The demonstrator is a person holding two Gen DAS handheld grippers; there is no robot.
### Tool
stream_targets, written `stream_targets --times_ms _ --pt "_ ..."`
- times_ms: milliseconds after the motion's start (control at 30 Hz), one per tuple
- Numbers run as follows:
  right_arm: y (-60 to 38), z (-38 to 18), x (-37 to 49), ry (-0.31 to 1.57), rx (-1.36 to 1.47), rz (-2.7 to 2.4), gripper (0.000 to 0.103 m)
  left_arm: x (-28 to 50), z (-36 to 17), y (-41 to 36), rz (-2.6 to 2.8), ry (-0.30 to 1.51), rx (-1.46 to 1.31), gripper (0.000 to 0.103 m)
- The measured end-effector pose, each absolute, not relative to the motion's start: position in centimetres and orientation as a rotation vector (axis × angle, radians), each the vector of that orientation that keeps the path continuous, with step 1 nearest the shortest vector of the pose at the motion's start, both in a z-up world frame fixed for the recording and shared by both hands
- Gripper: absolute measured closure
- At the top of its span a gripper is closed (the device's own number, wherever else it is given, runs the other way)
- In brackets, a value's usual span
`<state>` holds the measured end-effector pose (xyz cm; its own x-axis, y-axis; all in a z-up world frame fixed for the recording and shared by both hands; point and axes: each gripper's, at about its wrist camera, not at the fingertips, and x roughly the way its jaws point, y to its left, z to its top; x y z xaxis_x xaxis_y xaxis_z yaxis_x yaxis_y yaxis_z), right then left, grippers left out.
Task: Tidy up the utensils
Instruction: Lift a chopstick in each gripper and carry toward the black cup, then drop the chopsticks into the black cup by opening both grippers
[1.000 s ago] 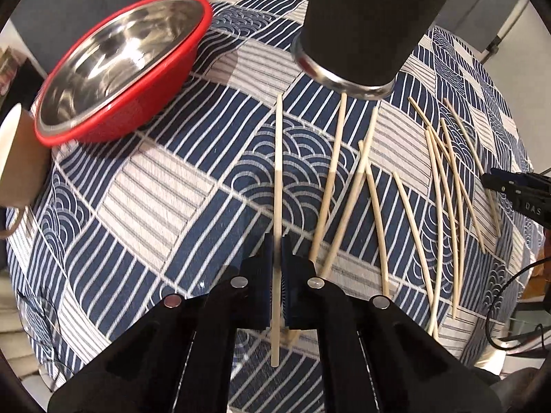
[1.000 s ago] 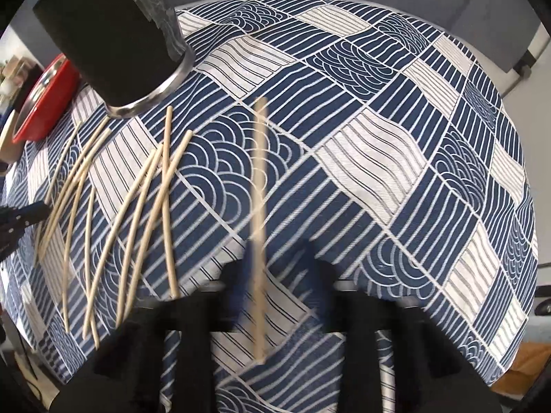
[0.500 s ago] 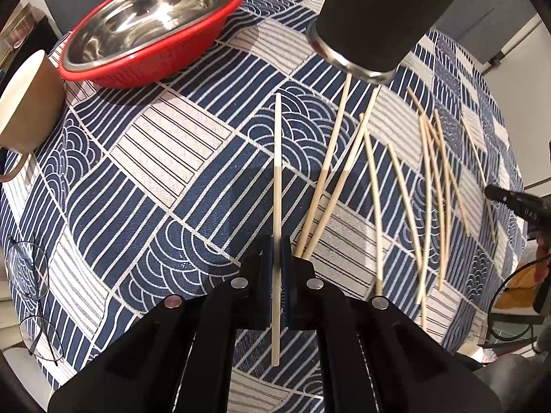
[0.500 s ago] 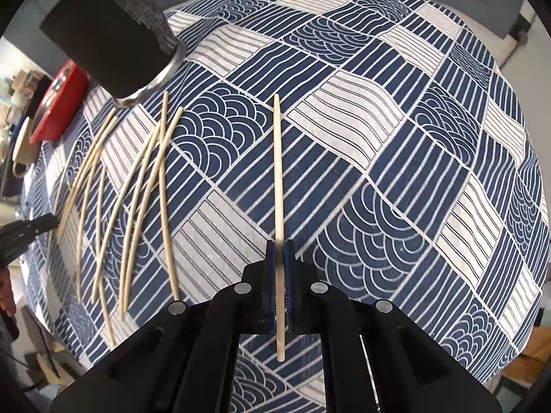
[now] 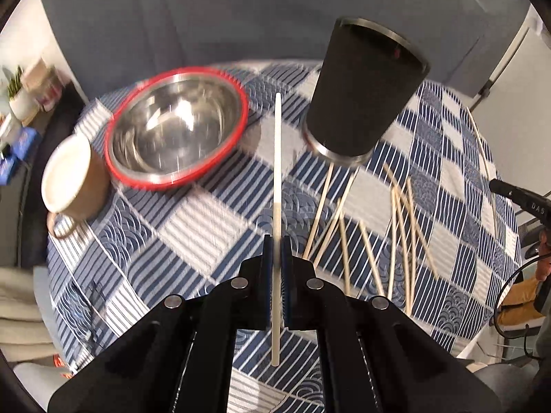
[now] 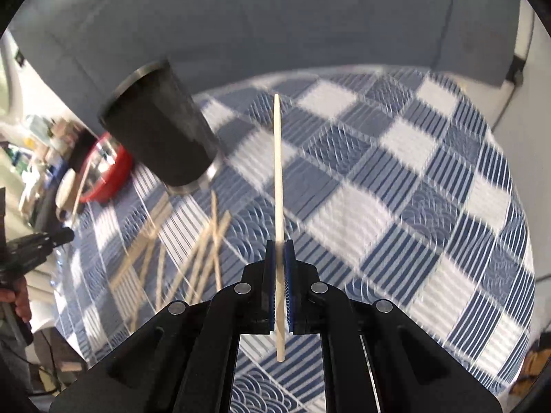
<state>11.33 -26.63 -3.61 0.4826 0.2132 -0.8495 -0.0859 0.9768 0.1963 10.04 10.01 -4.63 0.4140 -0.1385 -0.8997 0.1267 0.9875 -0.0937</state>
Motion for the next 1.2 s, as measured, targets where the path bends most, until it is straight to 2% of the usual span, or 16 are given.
stream_targets --times_ms 333,667,933,1200 --pt "-24.8 3.1 15.8 0.854 0.139 0.284 0.098 14.6 2.3 6.4 -0.196 0.968 0.02 0.099" --pt "-21.5 6.6 21.0 0.755 0.2 0.412 0.098 20.1 7.0 3.3 -0.277 0.818 -0.084 0.098" --pt "-19.4 6.8 24.3 0.635 0.296 0.493 0.098 23.9 6.2 2.6 -0.29 0.715 -0.173 0.098" --pt "-17.2 3.7 25.3 0.537 0.299 0.514 0.098 25.3 2.4 3.4 -0.287 0.591 -0.345 0.099"
